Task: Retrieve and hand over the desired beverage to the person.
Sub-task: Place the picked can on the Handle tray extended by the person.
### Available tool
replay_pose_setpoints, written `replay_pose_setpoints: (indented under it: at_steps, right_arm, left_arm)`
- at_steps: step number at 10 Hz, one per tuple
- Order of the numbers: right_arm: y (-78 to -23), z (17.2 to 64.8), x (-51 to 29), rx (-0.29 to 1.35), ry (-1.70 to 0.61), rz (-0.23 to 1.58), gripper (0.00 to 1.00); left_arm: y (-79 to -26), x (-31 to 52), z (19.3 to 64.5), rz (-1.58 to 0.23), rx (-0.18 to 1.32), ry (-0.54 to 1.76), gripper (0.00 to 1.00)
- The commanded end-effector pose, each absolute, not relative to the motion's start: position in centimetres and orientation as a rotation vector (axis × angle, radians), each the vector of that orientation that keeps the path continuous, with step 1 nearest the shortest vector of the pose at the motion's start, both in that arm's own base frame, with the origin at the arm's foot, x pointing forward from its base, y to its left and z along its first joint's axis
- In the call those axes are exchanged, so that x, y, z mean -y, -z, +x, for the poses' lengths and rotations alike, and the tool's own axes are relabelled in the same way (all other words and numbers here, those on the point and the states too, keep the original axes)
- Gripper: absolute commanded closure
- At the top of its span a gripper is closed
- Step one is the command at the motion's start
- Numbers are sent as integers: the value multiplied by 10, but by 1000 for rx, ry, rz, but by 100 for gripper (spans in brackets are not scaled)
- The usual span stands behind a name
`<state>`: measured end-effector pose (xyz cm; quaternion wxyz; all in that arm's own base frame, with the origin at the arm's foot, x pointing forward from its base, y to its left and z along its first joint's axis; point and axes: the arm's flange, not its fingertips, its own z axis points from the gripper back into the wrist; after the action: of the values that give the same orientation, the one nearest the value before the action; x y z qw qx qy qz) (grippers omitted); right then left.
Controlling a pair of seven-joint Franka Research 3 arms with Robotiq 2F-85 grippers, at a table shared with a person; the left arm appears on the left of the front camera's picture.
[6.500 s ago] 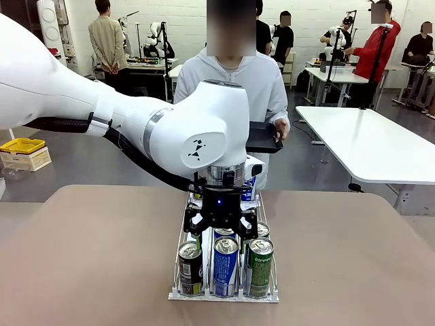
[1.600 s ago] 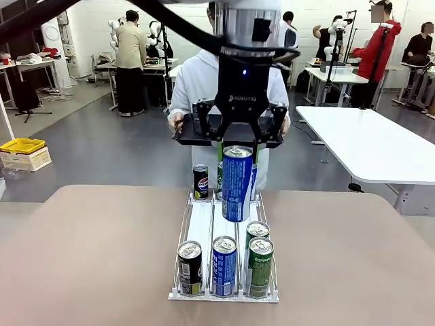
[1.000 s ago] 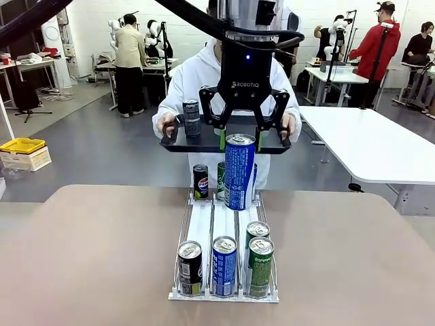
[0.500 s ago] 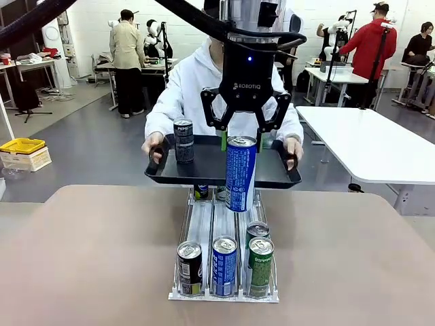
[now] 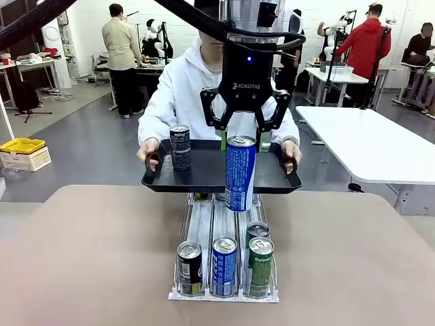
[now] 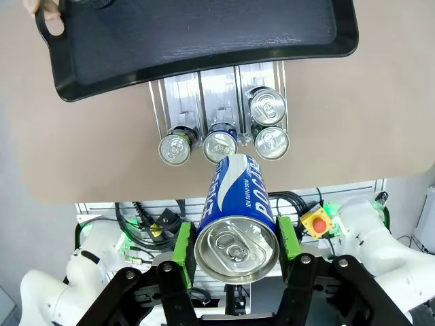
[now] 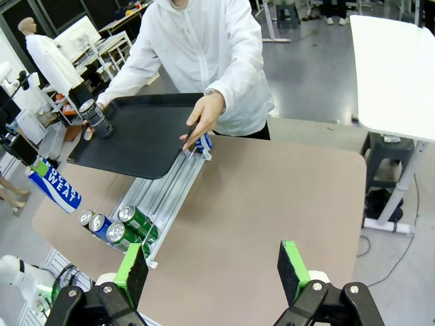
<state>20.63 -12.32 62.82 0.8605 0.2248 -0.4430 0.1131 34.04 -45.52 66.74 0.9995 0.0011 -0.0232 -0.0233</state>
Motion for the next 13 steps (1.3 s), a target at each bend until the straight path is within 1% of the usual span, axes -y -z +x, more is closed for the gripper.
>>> replay_pose_setpoints:
  at_steps: [1,4,5,6,8,10,12,13]
  right_arm:
    - [-626,207,122,929,-238,475,0]
    - [-626,207,122,929,-238,475,0]
    - [-626,207,122,929,-238,475,0]
    - [-626,207,122,929,-238,475,0]
    - [-626,207,122,929,-238,475,0]
    - [-626,207,122,929,-238,475,0]
    - [-626,207,122,929,-238,475,0]
    - [-626,207,122,929,-238,475,0]
  left_arm:
    - [-669,454,337,-6,50,46,100]
    - [-669,454,337,-6,50,46,100]
    - [-667,455,340,2,46,47,42]
    - [-675,452,358,-8,73,69,42]
    - [-687,456,392,-53,61,99,42]
    - [-696,461,438,-91,75,53,42]
    - [-694,462,476,-73,111,-1,42]
    - [-691,464,493,-51,154,-27,42]
